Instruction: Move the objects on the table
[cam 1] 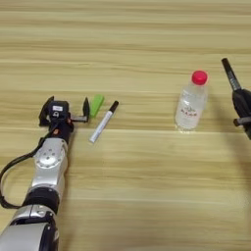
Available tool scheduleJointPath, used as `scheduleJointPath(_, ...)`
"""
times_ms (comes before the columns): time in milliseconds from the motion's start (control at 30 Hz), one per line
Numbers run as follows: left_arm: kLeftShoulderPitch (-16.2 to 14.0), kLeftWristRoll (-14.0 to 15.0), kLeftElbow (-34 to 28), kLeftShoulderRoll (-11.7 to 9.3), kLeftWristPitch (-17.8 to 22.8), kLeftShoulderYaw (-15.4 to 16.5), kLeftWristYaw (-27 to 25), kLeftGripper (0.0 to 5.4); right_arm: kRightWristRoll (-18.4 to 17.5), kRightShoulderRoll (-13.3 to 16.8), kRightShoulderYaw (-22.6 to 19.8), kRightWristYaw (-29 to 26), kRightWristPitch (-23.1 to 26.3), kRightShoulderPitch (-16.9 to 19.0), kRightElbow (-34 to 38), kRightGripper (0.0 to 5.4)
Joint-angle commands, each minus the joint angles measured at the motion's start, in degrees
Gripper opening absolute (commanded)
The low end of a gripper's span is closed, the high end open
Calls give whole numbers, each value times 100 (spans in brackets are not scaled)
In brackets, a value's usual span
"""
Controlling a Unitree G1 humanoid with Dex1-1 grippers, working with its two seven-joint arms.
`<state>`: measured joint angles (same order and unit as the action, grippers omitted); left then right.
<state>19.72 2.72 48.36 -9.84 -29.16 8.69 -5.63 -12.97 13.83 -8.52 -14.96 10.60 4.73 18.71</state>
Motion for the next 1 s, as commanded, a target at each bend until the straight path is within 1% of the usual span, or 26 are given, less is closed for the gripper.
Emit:
scheduleJointPath(33,2,-8,-39,-16,33,-10,5,540,93,-61,127,85,171,-81,-341,105)
scheduleJointPath(167,8,-12,-31,-10,32,-13,12,540,145,-114,201,129,187,-90,-663,105)
scheduleJointPath(300,10,-13,-33,-5,34,-14,16,540,221,-133,172,199,159,-196,-1045,105)
scheduleJointPath(500,3,-5,-36,-11,30,-10,5,540,439,-139,207,279,-96,-359,-1813,105)
scheduleJointPath(700,-1,-2,-38,-11,26,-8,0,540,555,-160,237,265,-261,-455,-2242,105)
scheduleJointPath(867,-5,-2,-49,-12,30,-9,-3,540,546,-165,249,228,-320,-476,-2319,105)
scheduleJointPath(933,-5,-3,-50,-13,30,-10,-4,540,558,-175,264,212,-369,-474,-2310,145)
scheduleJointPath(967,-6,-3,-50,-14,29,-10,-5,540,583,-177,267,223,-414,-473,-2309,153)
scheduleJointPath(1000,-7,-2,-50,-14,28,-9,-6,540,578,-191,255,229,-463,-477,-2313,174)
